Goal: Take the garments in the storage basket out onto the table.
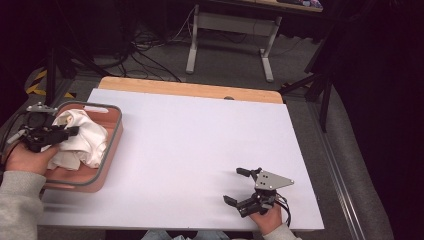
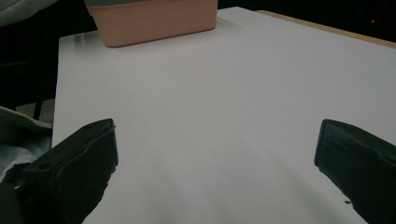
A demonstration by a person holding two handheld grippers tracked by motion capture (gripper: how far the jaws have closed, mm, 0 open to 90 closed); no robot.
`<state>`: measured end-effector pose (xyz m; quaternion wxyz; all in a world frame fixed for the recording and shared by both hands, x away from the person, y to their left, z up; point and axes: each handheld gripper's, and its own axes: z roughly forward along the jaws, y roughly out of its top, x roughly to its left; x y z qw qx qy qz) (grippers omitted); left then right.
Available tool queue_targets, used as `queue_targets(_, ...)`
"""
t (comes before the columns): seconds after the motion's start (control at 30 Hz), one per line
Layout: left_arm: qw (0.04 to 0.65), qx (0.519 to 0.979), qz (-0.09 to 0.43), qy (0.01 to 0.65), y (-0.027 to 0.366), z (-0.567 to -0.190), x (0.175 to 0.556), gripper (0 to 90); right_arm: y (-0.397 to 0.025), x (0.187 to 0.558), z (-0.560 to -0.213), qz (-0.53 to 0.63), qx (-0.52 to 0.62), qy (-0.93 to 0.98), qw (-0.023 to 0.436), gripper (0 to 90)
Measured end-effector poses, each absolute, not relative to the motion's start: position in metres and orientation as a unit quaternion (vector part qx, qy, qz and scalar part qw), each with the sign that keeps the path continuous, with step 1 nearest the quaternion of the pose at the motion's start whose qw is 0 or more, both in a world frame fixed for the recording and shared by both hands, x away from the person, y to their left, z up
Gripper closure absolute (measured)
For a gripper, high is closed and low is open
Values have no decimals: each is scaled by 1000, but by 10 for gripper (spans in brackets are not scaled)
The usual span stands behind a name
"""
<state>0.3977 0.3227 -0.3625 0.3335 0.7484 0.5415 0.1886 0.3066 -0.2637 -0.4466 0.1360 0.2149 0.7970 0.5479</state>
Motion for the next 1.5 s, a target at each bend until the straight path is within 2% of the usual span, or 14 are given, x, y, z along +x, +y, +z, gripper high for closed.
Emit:
queue_targets(0.77, 430, 681, 267, 529, 325, -333, 368, 742, -264, 306, -447, 548, 214, 797, 135, 0)
queue_targets(1.5, 523, 644, 275, 486, 310, -310, 347, 740, -264, 306, -446, 549, 213, 797, 135, 0)
